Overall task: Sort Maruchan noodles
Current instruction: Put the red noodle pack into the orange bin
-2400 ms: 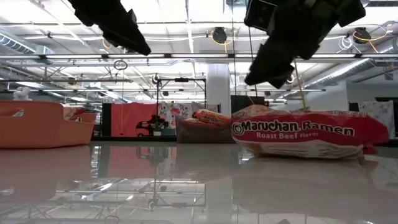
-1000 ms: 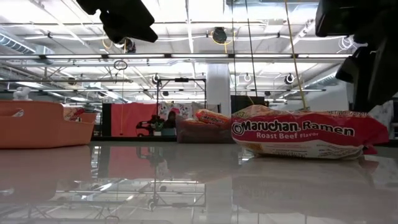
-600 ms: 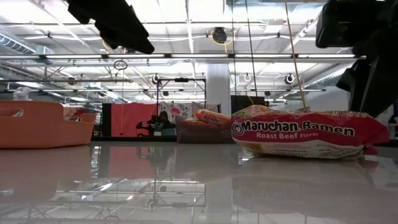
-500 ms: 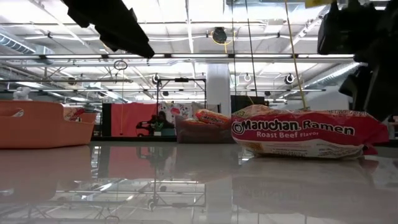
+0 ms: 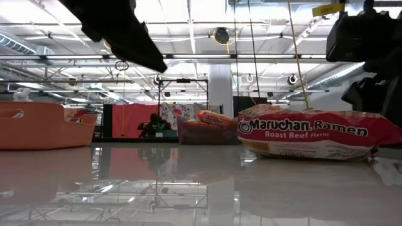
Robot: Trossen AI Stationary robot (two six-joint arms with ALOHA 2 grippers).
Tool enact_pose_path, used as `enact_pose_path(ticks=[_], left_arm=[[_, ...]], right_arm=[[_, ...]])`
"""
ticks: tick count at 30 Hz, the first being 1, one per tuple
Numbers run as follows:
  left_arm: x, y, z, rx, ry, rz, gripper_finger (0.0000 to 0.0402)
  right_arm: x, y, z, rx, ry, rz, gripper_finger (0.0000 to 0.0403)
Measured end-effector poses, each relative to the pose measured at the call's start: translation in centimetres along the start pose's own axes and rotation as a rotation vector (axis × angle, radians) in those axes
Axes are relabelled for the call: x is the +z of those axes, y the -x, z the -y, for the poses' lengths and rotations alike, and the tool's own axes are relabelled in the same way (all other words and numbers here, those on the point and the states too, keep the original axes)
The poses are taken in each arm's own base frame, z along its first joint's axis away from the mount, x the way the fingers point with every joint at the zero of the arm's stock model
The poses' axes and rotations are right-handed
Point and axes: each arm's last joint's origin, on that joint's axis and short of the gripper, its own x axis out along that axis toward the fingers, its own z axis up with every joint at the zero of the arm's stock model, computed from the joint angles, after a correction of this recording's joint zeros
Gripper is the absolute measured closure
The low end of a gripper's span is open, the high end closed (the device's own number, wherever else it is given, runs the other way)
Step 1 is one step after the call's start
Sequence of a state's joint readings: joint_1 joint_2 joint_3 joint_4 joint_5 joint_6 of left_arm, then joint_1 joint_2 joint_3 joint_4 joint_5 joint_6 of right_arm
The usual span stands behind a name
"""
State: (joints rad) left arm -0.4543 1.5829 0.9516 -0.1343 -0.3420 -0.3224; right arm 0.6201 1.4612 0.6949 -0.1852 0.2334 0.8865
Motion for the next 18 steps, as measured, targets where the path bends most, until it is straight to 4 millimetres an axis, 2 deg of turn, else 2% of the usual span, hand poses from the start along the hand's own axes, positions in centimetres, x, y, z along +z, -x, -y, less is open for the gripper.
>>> enact_pose_path(ticks=[6, 14, 18], left_arm=[[0.0, -0.1, -0.2, 0.005, -0.002, -0.002, 0.022], [-0.1, 0.0, 0.0, -0.003, -0.002, -0.004, 0.022], [0.0, -0.1, 0.0, -0.004, -0.001, 0.002, 0.022]], right_arm=[[-0.2, 0.3, 0.2, -0.047, 0.068, 0.016, 0.0207], [-0.5, 2.2, 1.2, -0.112, 0.032, -0.02, 0.0192], [-0.6, 1.8, 1.4, -0.131, 0.075, 0.021, 0.0181]])
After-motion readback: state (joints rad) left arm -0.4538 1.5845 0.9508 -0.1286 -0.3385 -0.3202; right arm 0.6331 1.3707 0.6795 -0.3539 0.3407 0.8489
